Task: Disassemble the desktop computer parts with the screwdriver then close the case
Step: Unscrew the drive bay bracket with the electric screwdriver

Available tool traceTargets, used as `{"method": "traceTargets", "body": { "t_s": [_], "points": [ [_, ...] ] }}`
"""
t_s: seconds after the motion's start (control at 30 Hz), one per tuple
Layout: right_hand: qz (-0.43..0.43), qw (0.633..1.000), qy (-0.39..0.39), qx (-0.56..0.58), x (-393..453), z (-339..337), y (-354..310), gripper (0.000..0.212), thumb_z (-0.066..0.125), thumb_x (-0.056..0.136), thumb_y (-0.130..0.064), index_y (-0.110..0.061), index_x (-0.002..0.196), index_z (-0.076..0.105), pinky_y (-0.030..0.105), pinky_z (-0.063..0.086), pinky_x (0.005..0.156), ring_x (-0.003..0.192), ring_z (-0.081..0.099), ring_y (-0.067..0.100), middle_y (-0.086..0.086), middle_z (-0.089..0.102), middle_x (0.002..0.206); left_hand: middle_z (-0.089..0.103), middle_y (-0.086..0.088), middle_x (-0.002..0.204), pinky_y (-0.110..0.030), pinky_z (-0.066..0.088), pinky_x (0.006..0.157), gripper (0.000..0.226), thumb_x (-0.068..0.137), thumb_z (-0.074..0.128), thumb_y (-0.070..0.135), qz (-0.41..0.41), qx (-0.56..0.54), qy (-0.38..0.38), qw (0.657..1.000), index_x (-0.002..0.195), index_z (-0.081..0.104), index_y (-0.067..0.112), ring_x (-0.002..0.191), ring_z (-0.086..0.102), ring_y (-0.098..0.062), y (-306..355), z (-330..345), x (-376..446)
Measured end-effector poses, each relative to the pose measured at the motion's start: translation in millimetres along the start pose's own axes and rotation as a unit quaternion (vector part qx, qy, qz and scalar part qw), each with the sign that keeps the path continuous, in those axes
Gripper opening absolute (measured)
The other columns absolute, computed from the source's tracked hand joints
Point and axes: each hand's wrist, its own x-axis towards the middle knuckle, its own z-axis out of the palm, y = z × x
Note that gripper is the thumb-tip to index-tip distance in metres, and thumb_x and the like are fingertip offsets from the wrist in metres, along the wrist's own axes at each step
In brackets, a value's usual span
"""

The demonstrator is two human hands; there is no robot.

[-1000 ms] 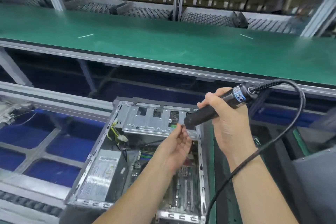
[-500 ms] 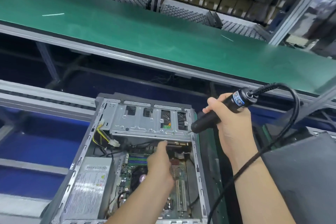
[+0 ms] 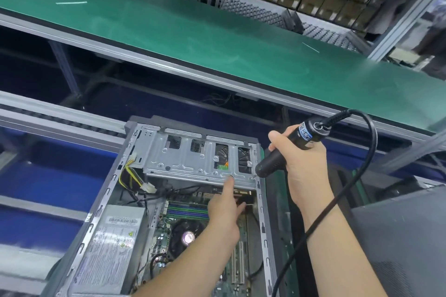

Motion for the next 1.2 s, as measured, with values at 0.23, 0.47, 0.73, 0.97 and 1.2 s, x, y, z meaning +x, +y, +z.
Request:
{"method": "traceTargets", "body": {
  "t_s": [0.23, 0.47, 0.73, 0.97, 1.2],
  "points": [
    [0.018, 1.0, 0.005, -0.014, 5.7, 6.8, 5.3, 0.028, 0.086, 0.063, -0.047, -0.027, 0.075, 0.069, 0.047, 0.056, 0.087, 0.074, 0.064, 0.018, 0.016, 0.068, 0.084, 0.064, -0.013, 0.104, -0.044, 0.049, 0.108, 0.049, 0.083, 0.083, 0.034, -0.028, -0.04, -0.031, 0.998, 0.113, 0.057, 0.006, 0.091, 0.067, -0.02, 4.8, -3.6, 3.2],
    [0.014, 1.0, 0.003, -0.028, 7.2, 6.2, 5.6, 0.028, 0.085, 0.065, -0.046, -0.026, 0.074, 0.067, 0.044, 0.055, 0.083, 0.074, 0.063, 0.02, 0.022, 0.067, 0.086, 0.06, -0.014, 0.101, -0.036, 0.053, 0.098, 0.035, 0.087, 0.08, 0.025, -0.049, -0.088, -0.072, 0.992, 0.106, 0.056, 0.007, 0.096, 0.063, -0.023, 6.0, -3.2, 9.2],
    [0.013, 0.999, 0.002, -0.03, 7.2, 5.0, 5.5, 0.027, 0.085, 0.064, -0.046, -0.027, 0.074, 0.068, 0.04, 0.054, 0.081, 0.074, 0.063, 0.02, 0.022, 0.067, 0.086, 0.058, -0.012, 0.099, -0.04, 0.05, 0.106, 0.04, 0.091, 0.075, 0.022, -0.048, -0.103, -0.063, 0.992, 0.118, 0.051, 0.007, 0.092, 0.061, -0.021, 5.3, 2.7, 6.9],
    [0.014, 0.999, 0.0, -0.031, 10.5, 5.3, 4.5, 0.027, 0.084, 0.063, -0.046, -0.027, 0.075, 0.068, 0.038, 0.054, 0.08, 0.074, 0.063, 0.019, 0.021, 0.067, 0.087, 0.056, -0.012, 0.1, -0.042, 0.048, 0.109, 0.047, 0.09, 0.076, 0.024, -0.04, -0.093, -0.067, 0.993, 0.122, 0.046, 0.006, 0.093, 0.06, -0.02, 4.2, 0.8, 8.3],
    [0.014, 0.999, -0.01, -0.041, 13.4, 7.5, 4.9, 0.036, 0.083, 0.069, -0.036, -0.009, 0.082, 0.064, 0.035, 0.054, 0.077, 0.073, 0.061, 0.016, 0.024, 0.066, 0.088, 0.06, -0.022, 0.124, -0.041, 0.051, 0.106, 0.052, 0.09, 0.077, 0.026, -0.023, -0.076, -0.09, 0.993, 0.127, 0.052, 0.0, 0.113, 0.062, -0.029, 5.2, -6.3, 12.6]
  ]
}}
